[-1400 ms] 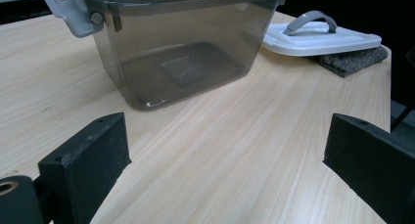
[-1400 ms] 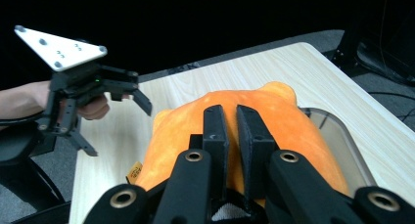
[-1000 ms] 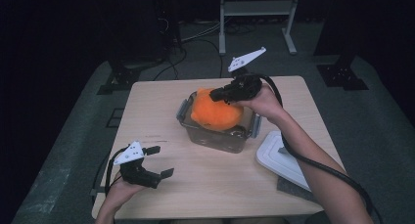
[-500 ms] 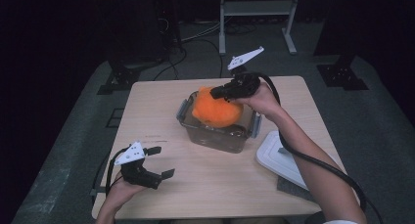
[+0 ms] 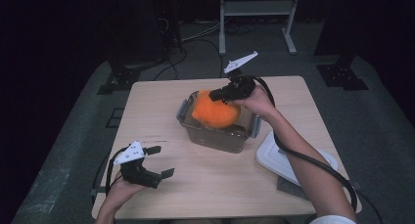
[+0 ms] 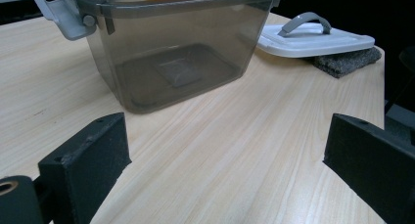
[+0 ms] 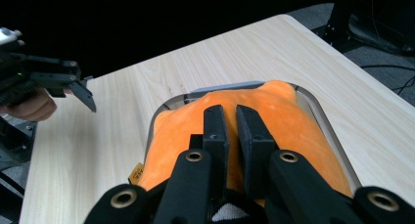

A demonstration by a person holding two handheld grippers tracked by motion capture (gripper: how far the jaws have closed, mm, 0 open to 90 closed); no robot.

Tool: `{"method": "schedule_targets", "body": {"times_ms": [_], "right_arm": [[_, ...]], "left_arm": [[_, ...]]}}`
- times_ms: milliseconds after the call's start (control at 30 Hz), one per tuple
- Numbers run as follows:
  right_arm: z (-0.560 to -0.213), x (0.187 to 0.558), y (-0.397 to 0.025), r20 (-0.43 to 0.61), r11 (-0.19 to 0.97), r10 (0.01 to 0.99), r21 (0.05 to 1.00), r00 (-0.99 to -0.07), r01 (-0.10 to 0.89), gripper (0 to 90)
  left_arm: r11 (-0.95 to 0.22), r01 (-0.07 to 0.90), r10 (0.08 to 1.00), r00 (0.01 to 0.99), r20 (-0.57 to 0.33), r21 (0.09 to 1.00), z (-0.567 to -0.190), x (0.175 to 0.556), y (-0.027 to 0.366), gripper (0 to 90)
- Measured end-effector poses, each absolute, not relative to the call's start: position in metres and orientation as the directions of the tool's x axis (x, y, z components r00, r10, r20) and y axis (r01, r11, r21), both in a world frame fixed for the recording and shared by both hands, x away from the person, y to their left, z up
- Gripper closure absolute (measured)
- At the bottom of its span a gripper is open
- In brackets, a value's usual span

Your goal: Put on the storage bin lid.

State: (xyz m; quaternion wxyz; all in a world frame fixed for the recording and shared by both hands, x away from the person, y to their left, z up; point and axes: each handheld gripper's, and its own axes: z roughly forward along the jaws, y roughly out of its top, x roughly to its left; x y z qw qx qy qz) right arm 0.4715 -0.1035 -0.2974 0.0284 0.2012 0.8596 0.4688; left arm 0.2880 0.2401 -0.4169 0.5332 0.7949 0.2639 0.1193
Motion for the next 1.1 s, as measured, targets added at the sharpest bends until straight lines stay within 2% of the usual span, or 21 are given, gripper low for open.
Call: {"method": "schedule_targets", "body": {"times_ms": [1100], "right_arm": [[-0.342, 0.488, -0.09, 0.182, 0.522, 0.407, 0.758, -0.895, 0.391, 82.6]], "left_arm": [[-0.298, 0.288, 0.54, 0.837, -0.089, 0.91, -0.416, 0.288, 0.238, 2.3]]}}
